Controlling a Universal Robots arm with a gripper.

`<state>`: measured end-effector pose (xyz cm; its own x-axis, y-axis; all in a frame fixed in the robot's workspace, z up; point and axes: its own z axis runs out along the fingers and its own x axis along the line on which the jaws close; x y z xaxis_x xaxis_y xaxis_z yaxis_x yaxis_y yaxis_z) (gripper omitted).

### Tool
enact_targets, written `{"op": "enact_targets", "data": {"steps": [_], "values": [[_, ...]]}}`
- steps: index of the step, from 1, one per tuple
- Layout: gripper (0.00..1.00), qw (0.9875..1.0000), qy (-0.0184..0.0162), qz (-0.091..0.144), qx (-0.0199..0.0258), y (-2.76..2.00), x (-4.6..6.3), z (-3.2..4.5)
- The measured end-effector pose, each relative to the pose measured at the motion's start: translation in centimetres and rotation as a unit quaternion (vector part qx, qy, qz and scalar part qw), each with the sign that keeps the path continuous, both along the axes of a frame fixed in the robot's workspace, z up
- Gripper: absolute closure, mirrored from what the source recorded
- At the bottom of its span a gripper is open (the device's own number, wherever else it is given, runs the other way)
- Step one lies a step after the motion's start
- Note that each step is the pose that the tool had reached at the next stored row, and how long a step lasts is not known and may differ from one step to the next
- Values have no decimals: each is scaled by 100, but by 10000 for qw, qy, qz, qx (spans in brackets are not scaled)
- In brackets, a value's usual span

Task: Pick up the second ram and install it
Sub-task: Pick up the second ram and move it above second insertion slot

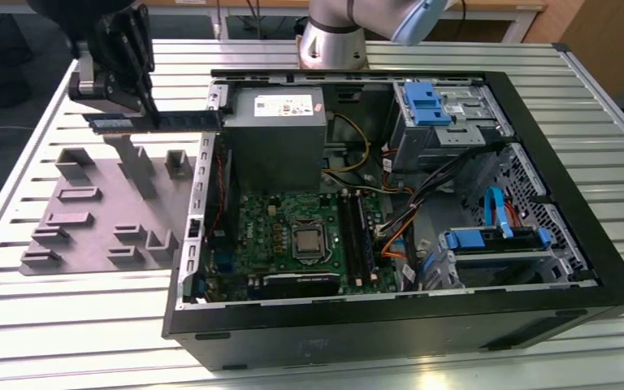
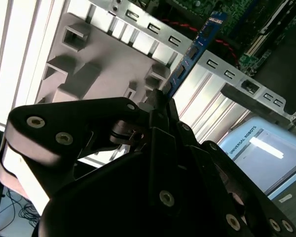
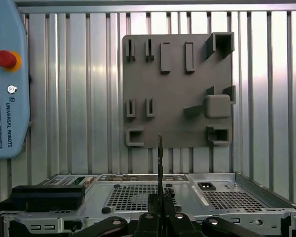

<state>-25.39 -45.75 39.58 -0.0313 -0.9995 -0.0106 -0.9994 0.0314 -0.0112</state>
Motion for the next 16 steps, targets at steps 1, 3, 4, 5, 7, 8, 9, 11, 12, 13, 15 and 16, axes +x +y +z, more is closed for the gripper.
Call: {"op": "enact_targets", "data": {"steps": [1,3,4,5,7,8,9,11,12,13,15,16], "values": [[86,10000,0,0,0,0,23,0],[86,10000,0,0,0,0,69,0],[86,10000,0,0,0,0,91,0],[86,10000,0,-1,0,0,112,0],[86,10000,0,0,0,0,152,0],[86,10000,0,0,0,0,172,0],[86,10000,0,0,0,0,193,0],[86,10000,0,0,0,0,232,0],[86,10000,0,0,0,0,252,0],[86,10000,0,0,0,0,271,0],[86,10000,0,0,0,0,311,0],[86,10000,0,0,0,0,331,0]]}}
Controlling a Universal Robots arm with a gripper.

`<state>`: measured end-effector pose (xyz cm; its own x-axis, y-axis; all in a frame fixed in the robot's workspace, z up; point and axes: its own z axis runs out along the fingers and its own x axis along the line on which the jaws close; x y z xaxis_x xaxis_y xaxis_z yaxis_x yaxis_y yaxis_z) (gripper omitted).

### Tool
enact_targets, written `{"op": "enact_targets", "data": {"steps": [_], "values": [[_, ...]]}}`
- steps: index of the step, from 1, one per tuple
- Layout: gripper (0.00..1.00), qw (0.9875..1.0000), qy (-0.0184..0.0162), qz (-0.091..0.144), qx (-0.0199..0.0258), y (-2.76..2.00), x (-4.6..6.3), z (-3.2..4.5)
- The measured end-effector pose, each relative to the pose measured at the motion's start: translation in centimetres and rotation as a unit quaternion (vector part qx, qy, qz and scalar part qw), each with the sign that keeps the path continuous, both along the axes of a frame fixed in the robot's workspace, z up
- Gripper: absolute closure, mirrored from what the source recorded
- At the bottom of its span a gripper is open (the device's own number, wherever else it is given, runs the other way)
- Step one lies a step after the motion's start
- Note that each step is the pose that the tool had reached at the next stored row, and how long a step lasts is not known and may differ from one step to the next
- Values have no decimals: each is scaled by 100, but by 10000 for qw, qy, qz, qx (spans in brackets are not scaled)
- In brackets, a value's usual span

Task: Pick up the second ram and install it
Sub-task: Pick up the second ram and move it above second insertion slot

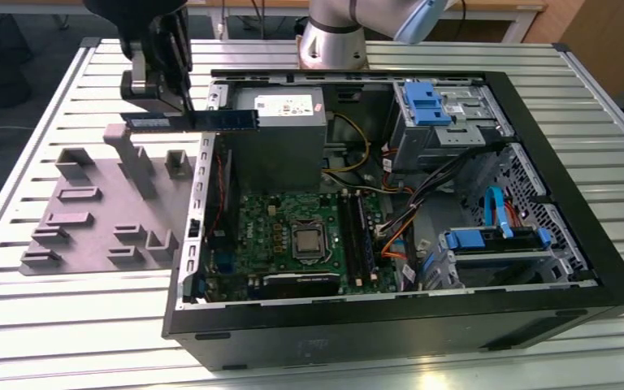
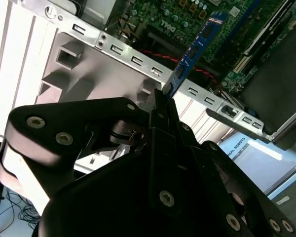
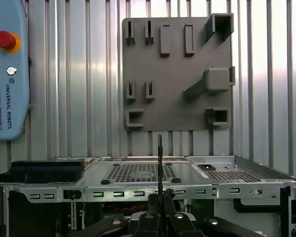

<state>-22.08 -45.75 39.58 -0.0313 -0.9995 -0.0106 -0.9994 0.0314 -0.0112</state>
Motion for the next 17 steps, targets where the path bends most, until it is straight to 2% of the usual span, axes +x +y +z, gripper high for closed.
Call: {"op": "enact_targets", "data": {"steps": [17], "values": [[86,10000,0,0,0,0,333,0]]}}
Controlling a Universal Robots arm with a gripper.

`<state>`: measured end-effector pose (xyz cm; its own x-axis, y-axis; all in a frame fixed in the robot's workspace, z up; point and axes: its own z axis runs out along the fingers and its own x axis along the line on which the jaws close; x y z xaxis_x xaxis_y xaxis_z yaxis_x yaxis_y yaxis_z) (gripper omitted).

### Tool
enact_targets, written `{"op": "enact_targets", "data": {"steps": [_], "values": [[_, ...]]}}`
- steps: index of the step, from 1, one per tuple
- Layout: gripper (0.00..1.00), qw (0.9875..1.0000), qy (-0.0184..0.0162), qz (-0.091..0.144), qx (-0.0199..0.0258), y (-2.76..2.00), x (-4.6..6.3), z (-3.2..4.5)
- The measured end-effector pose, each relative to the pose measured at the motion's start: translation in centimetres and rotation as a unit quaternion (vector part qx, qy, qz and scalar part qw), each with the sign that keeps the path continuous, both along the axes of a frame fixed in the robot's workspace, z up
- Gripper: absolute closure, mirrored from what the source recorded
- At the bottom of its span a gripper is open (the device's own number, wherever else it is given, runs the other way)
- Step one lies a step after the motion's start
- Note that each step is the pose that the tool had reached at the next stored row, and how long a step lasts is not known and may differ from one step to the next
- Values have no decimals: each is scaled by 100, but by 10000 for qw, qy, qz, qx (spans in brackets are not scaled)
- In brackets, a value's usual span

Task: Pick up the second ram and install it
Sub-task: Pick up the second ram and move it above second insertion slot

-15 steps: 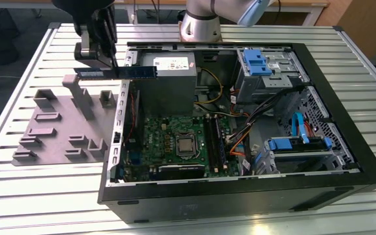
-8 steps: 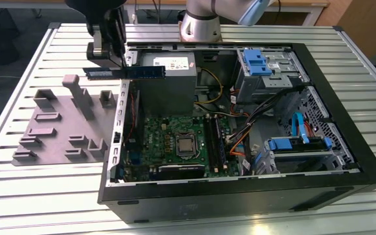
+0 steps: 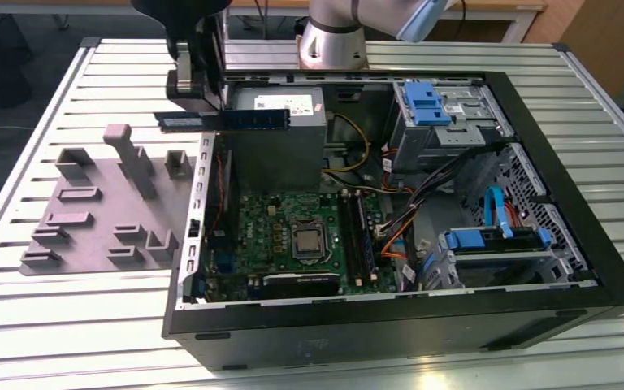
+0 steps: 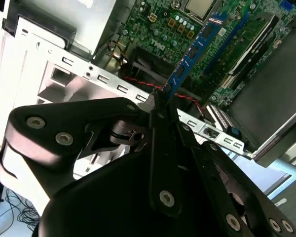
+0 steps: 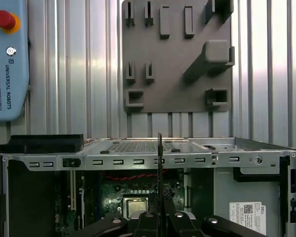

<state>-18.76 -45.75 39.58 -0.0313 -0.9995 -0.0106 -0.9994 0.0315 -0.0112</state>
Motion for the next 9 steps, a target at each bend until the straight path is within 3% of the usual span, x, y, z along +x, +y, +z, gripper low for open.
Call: {"op": "enact_targets", "data": {"steps": [9], "values": [[86,10000,0,0,0,0,171,0]]}}
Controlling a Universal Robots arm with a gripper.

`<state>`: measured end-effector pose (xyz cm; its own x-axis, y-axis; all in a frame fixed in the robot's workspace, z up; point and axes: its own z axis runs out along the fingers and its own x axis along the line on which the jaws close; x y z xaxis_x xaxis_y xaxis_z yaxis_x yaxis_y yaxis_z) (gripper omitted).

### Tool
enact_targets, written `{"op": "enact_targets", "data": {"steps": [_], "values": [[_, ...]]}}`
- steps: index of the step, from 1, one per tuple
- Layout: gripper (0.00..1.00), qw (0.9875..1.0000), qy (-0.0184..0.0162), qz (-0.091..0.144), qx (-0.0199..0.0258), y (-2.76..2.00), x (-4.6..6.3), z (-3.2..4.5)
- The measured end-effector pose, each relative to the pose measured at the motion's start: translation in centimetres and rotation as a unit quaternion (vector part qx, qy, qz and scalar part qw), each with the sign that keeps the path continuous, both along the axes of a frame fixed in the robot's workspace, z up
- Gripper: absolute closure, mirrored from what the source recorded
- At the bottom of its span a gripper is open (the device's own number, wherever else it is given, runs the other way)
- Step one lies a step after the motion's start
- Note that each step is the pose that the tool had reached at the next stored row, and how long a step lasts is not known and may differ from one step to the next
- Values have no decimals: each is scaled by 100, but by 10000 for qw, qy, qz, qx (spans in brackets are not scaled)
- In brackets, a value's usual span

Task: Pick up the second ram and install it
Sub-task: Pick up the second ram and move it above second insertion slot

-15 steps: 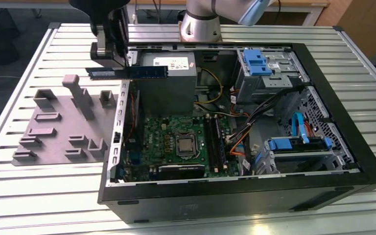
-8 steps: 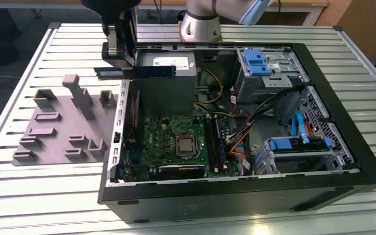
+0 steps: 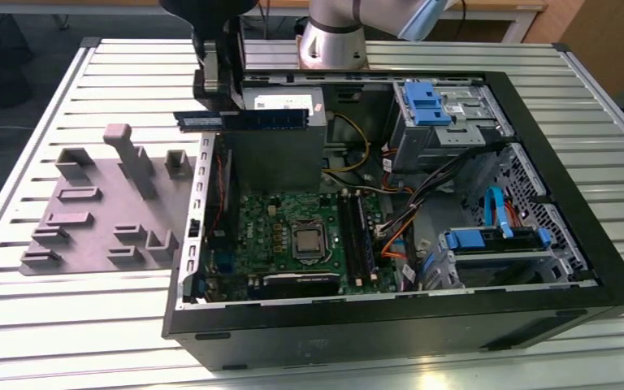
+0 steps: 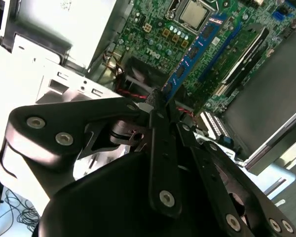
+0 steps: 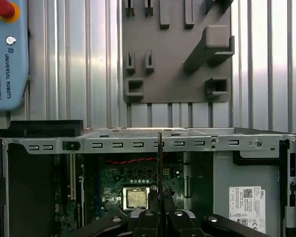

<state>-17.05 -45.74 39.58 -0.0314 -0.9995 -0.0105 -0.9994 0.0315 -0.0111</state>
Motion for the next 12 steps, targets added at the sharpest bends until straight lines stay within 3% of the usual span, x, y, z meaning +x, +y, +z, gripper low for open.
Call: {"op": "enact_targets", "data": {"steps": [12], "values": [[86,10000,0,0,0,0,276,0]]}}
